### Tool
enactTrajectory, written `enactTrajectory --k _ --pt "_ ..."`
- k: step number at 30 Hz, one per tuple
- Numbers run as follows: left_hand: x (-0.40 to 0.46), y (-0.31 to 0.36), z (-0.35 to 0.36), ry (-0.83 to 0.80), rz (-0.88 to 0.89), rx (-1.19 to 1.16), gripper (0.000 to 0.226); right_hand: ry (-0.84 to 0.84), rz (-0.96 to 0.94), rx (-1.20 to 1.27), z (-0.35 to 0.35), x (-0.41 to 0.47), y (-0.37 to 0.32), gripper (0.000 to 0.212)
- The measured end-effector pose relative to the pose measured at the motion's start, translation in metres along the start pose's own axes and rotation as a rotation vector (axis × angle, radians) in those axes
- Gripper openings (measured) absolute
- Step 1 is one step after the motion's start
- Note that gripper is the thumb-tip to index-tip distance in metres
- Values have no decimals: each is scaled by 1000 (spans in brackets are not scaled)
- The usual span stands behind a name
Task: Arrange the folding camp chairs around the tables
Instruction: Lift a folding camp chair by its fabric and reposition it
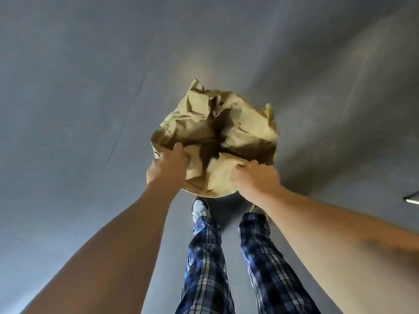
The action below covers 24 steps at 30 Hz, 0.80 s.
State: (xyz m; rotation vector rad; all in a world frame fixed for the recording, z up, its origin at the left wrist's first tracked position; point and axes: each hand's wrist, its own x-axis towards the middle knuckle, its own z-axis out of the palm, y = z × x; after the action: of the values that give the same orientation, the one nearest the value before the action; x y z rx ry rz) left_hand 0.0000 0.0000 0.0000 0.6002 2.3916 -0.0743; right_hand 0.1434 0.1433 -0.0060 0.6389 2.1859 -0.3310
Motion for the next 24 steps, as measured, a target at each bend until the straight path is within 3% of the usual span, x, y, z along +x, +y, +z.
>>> enactTrajectory --k 5,7,12,15,18,21,24 --pt "17 -49 -12 92 -227 -43 34 -70 231 25 46 -40 110 50" --pt "26 -44 -8 108 -219 -51 37 -124 280 92 51 -32 129 51" --pt "24 -31 26 -27 -257 24 40 -122 338 325 59 -2 123 57" --pt "15 -42 52 -69 -276 47 43 5 395 394 56 7 114 62" --pt "11 -50 76 -71 -283 21 44 105 441 487 55 18 111 47" --pt "11 -69 91 -80 -411 -58 34 17 524 523 67 37 127 42" --pt "7 -103 105 -77 -537 -163 43 -60 609 521 82 52 147 43"
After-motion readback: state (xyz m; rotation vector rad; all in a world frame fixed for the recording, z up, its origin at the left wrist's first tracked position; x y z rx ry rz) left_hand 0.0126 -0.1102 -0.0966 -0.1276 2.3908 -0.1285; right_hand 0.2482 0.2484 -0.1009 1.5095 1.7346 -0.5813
